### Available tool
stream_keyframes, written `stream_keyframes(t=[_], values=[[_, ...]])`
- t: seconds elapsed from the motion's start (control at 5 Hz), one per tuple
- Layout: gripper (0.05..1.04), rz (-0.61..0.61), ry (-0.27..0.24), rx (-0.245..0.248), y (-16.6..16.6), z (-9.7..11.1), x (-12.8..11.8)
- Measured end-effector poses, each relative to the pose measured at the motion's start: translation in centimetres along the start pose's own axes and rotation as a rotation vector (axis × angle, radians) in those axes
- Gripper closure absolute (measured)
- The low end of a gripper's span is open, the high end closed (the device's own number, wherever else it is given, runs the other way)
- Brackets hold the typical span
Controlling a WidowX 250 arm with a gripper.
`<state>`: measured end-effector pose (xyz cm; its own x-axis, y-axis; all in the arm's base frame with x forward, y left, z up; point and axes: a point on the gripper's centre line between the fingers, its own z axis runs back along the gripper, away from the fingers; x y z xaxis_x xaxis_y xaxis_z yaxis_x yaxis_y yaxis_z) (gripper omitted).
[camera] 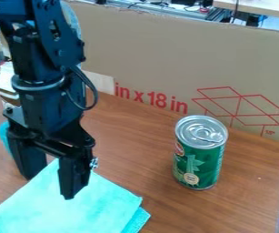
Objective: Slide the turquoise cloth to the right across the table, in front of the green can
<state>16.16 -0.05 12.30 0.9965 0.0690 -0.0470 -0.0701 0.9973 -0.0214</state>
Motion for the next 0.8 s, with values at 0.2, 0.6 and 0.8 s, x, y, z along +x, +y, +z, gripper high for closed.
stream_keyframes(t=[0.2,0.6,0.8], values=[[0.083,0.0,0.009,0.001,0.0,-0.3,-0.1],[0.083,-0.06,-0.039,0.076,1.2,-3.9,2.1],[0.083,-0.041,-0.008,0.08,2.7,-6.5,2.7]])
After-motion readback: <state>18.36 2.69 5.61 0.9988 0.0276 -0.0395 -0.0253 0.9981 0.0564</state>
